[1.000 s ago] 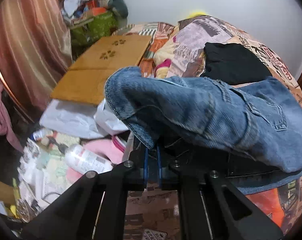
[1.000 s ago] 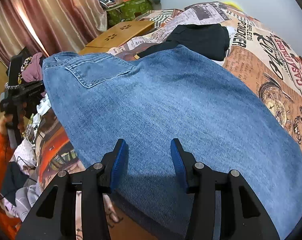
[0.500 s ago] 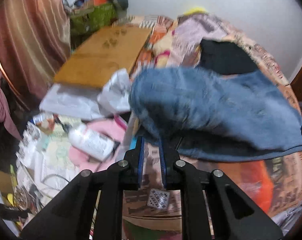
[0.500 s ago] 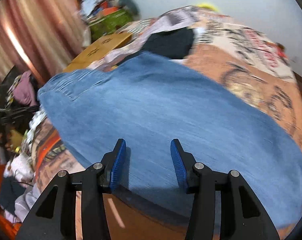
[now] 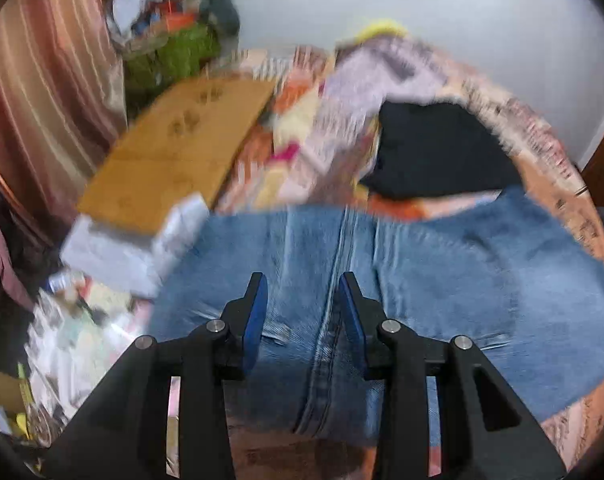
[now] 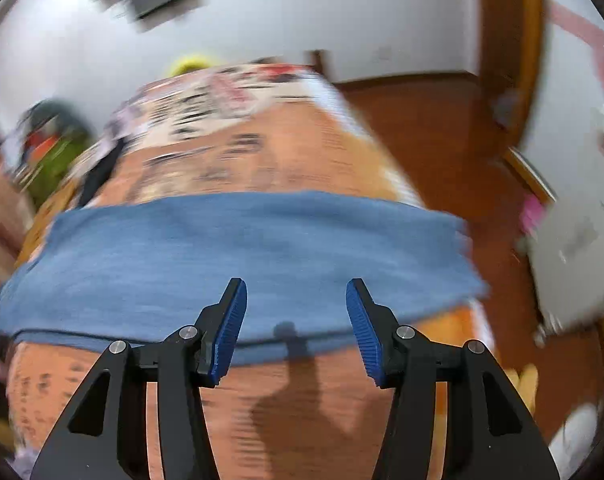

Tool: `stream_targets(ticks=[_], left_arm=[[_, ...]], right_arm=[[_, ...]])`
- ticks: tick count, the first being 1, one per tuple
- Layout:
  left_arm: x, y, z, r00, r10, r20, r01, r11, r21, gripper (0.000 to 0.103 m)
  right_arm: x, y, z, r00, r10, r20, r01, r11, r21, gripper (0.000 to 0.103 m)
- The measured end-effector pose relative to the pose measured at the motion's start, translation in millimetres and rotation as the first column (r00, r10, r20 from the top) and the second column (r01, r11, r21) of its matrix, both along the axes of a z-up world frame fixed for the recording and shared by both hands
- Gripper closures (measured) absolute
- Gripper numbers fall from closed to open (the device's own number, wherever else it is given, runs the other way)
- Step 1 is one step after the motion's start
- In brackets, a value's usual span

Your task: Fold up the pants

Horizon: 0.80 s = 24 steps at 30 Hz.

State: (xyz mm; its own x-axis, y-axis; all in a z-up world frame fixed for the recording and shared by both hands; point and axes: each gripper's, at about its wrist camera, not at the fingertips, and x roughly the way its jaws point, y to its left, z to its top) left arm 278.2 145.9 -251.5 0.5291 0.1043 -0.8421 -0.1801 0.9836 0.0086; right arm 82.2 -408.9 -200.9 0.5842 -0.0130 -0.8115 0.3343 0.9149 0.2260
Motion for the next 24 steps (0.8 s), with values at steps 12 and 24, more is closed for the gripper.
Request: stream_targets(ticks=[12,24], left_arm=[[1.2,-9.2,-57.4,0.992,0.060,-0.109,-0.061,0.998,-0.003,0.064],[0.7,-16.6,-58.7,0.992,0.079,-0.101,-0.074,0.996,0.055,0.064]], right_arm=[[-1.5,-71.1,-57.1,0.980,-0.181,-0.081,0.188,0.979,0.082,0.055],[3.8,-96.3,-86.9,0.969,-0.244,-0.036,0.244,0.930,0.276,0.052]])
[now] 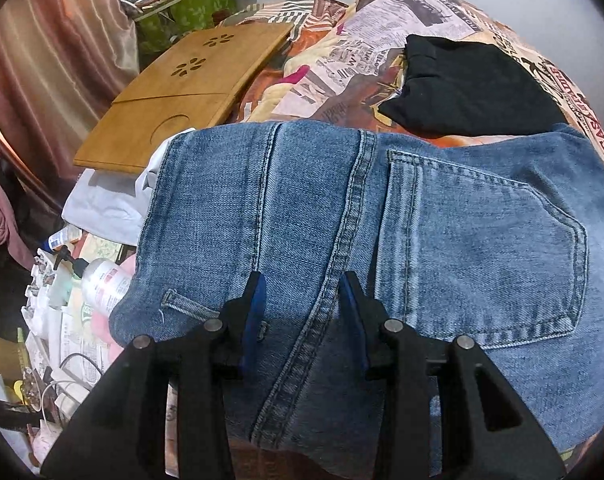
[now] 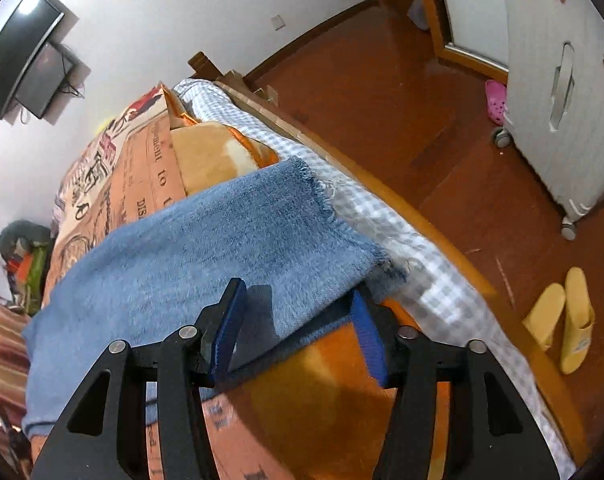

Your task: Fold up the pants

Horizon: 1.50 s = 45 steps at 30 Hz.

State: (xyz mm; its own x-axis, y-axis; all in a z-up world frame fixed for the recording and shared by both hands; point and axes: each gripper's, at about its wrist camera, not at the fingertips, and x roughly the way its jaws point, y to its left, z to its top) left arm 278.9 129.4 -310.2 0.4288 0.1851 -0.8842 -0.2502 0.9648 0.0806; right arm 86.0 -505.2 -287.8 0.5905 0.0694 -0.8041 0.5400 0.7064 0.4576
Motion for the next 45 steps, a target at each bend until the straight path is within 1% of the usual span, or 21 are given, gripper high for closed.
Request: stream_targets(ticks=[2,4,6,9,13,15,17,18,22,24,26,29,31,32,33,35,37,39,41,44,45], left_arm=[[0.3,0.4,0.2,1.000,0.002,-0.002,-0.002,1.000,-0.001,0.064],[0.1,0.3,0.3,1.000,0.003,-0.002,-0.003,1.000,-0.001,0.064],[0.4,0.7,0.2,1.000,0.005,-0.002,-0.005,1.000,-0.004,0.064],[0.7,1.1,0.2,1.000,0.006,-0.006,-0.006,1.000,-0.005,0.063],[3.0,1.2,2.9,0.999,-0.001,-0.036,0.001,1.000,-0.009,0.063],[2.7,3.5,9.5,0.998,-0.012,-0.057,0.011,1.000,-0.025,0.063],[-2.1,6.2,16.3,0.999,-0.017,-0.048,0.014,0.999,-0.045,0.064],[-5.2,6.8,17.5,0.999,-0.020,-0.043,0.017,0.998,-0.057,0.064],[-12.3,4.5,5.2,0.999,-0.020,-0.045,0.017,0.998,-0.067,0.063],[-11.7,-0.1,0.9,0.999,-0.025,-0.041,0.023,0.999,-0.040,0.063],[-9.6,-6.6,1.5,0.997,-0.046,-0.054,0.046,0.999,0.005,0.063],[-7.3,-14.2,11.7,0.995,-0.070,-0.070,0.074,0.996,0.047,0.064],[-5.8,-23.1,24.5,0.994,-0.099,-0.051,0.101,0.993,0.053,0.066],[-3.9,-30.6,33.6,0.994,-0.107,-0.032,0.109,0.990,0.084,0.066],[-1.5,-37.5,42.1,0.992,-0.124,-0.010,0.124,0.987,0.098,0.066],[6.9,-55.9,64.1,0.982,-0.179,0.053,0.175,0.982,0.075,0.066],[15.3,-73.1,79.8,0.970,-0.224,0.094,0.219,0.974,0.060,0.066],[28.3,-99.5,93.9,0.948,-0.290,0.133,0.284,0.957,0.067,0.064],[42.0,-122.1,98.5,0.927,-0.347,0.146,0.341,0.938,0.065,0.056],[67.9,-156.5,84.7,0.899,-0.424,0.112,0.418,0.905,0.076,0.054],[78.2,-162.5,76.3,0.898,-0.430,0.089,0.424,0.902,0.078,0.054]], right_arm=[[2.7,3.5,3.8,1.000,0.015,0.013,-0.014,0.999,-0.035,0.061],[8.9,10.4,11.2,0.999,0.044,0.021,-0.042,0.994,-0.100,0.091],[12.7,18.5,21.4,0.997,0.072,0.027,-0.066,0.981,-0.184,0.094],[14.3,26.9,40.9,0.994,0.103,0.046,-0.083,0.945,-0.316,0.096],[12.3,12.8,65.5,0.990,0.102,0.095,-0.060,0.927,-0.370,0.098],[16.5,11.4,74.8,0.989,0.131,0.069,-0.090,0.902,-0.423,0.098],[18.6,13.9,72.4,0.988,0.153,0.032,-0.121,0.879,-0.462,0.098],[17.4,12.7,65.5,0.989,0.149,0.011,-0.128,0.880,-0.457,0.098],[12.8,7.3,22.0,0.989,0.127,-0.072,-0.144,0.924,-0.354,0.098],[14.0,11.5,-0.3,0.983,0.140,-0.121,-0.172,0.932,-0.318,0.098],[14.0,9.5,-5.9,0.982,0.136,-0.132,-0.171,0.939,-0.300,0.098],[10.5,-1.3,5.0,0.981,0.122,-0.152,-0.161,0.945,-0.284,0.085],[10.3,-1.6,16.5,0.975,0.124,-0.184,-0.177,0.933,-0.313,0.076],[9.0,0.1,26.2,0.973,0.129,-0.194,-0.190,0.921,-0.341,0.075],[7.6,1.6,33.9,0.973,0.133,-0.189,-0.195,0.912,-0.360,0.075],[7.8,9.3,51.2,0.977,0.146,-0.154,-0.195,0.901,-0.387,0.072],[10.6,19.3,69.8,0.980,0.170,-0.105,-0.198,0.895,-0.401,0.058],[16.9,34.6,87.8,0.976,0.210,-0.052,-0.212,0.882,-0.421,0.055],[29.1,55.0,102.0,0.961,0.277,-0.014,-0.257,0.869,-0.423,0.055],[54.5,84.7,114.8,0.926,0.375,0.035,-0.330,0.854,-0.403,0.055],[62.1,94.6,117.3,0.912,0.407,0.046,-0.357,0.845,-0.398,0.055]])
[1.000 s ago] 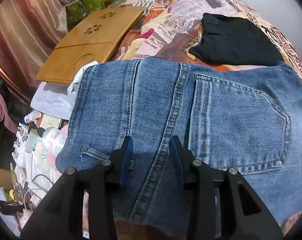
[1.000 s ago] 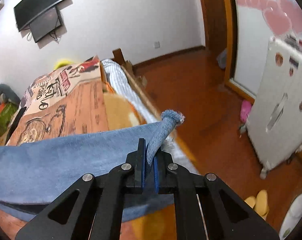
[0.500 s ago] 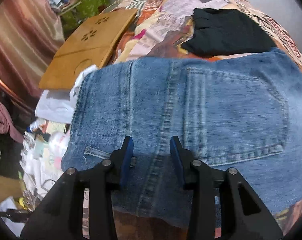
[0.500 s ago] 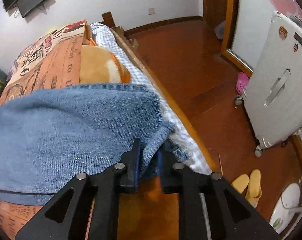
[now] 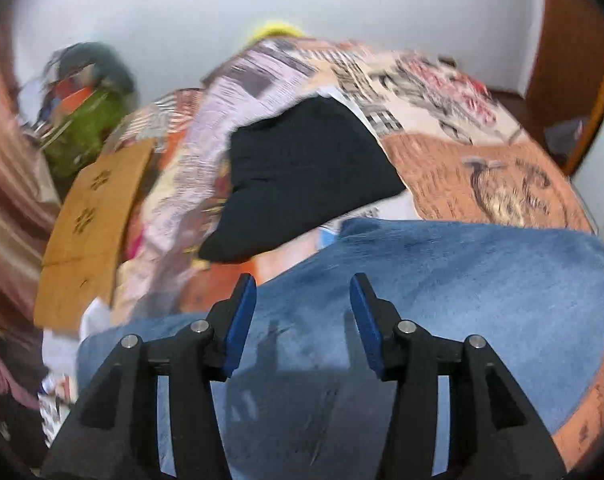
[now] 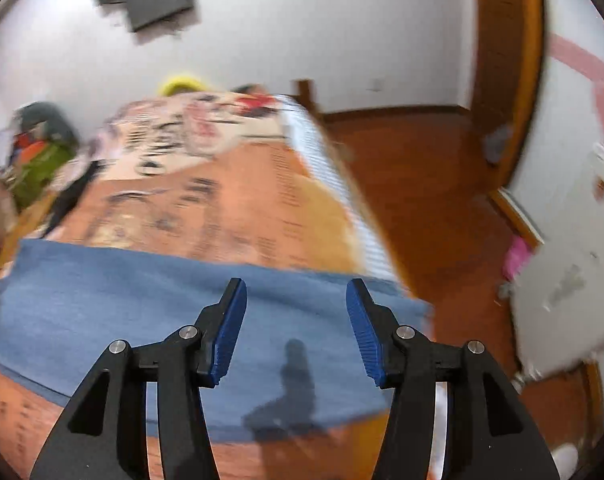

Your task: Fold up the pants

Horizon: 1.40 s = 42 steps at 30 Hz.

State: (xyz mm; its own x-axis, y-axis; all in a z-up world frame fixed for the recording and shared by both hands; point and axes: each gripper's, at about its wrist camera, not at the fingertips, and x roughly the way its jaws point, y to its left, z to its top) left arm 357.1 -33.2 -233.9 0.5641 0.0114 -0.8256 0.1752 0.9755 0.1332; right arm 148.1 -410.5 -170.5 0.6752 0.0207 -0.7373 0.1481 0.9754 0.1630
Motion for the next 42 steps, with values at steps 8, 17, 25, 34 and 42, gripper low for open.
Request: stream_targets(ticks=[8,17,25,34,42], left_arm=[[52.9,12.4,-60.8,0.986,0.045,-0.160,-0.061,0.993,-0.099,0.034],[13.4,98.9,-23.6,0.989,0.142,-0.045,-0.146,0.982,-0.120,0.038],[-18.4,201.1,-58.9,0.954,0.279,-0.107,-0.289,0.952,-0.099,0.037],[-31.6,214.7,-80.5,0.956,0.285,-0.076,-0.295,0.933,-0.208,0.033],[-36.0,214.4,-86.6,0.961,0.274,-0.031,-0.276,0.950,-0.147,0.029]], right_arm=[[45.5,82.4,13.8,0.966,0.257,0.031,-0.256,0.967,-0.012,0.055],[121.8,203.7,27.0,0.832,0.554,0.036,-0.554,0.832,0.000,0.055],[191.4,316.7,-8.1,0.734,0.679,-0.034,-0.670,0.731,0.125,0.055],[213.5,355.4,-48.0,0.693,0.700,-0.173,-0.682,0.714,0.155,0.093],[201.4,369.8,-47.3,0.663,0.722,-0.197,-0.739,0.674,-0.016,0.096]])
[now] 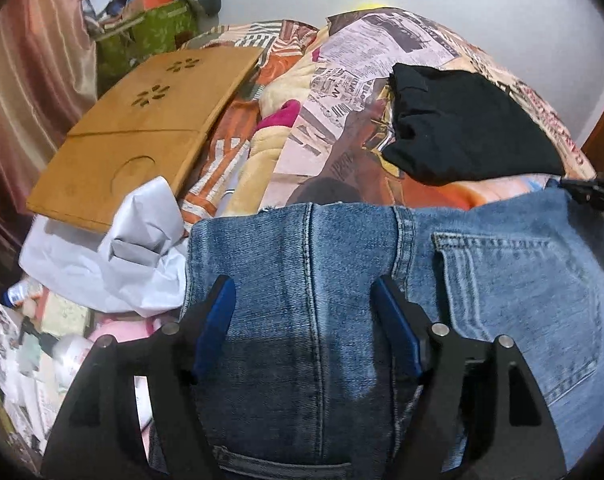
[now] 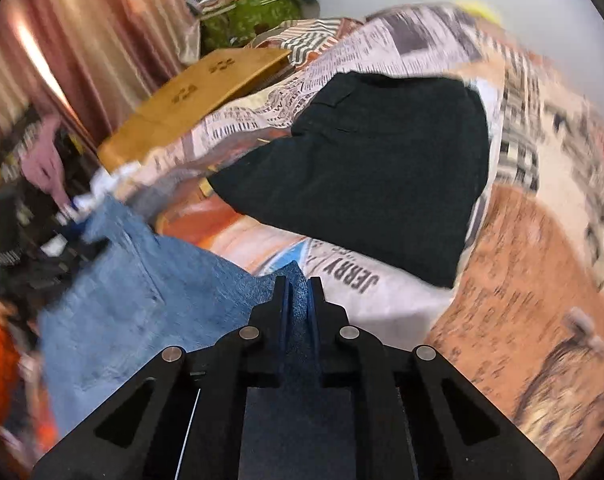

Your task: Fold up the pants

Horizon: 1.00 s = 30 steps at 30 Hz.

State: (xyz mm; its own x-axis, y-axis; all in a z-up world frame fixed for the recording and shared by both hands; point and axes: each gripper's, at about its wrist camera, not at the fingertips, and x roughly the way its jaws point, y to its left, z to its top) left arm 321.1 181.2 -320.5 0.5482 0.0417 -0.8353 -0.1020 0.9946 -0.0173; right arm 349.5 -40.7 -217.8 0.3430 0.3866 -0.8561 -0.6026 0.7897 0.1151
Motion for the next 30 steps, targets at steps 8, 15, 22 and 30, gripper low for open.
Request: stream_targets(ticks=[8,15,22,30], left_arm=[[-5.7,8.2,0.9,1.000,0.025,-0.016,-0.025,1.000,-0.006,0.027],[-22.3,-13.0,45.1,1.000,-0.007,0.021,0.006,1.000,0.014,0.028],[-26.1,-89.4,97.7,0.990,-0.122,0.075,0.121,0.992,0.026,0.028],[-19.1,-225.2,85.3,0.948,-0.318,0.003,0.318,0.948,-0.008,0.028]], right_arm=[[3.4,-21.3,4.2,0.995,-0.065,0.076,0.070,0.995,-0.064,0.097],[-60.8,-106.7,47.9,0.971,-0.210,0.114,0.202,0.976,0.075,0.053],[-139.7,-225.3,59.4,0.869,-0.489,0.073,0.478,0.869,0.125,0.044],[-225.6,-336.1,46.9,0.689,-0.725,0.004,0.711,0.677,0.190,0.044]])
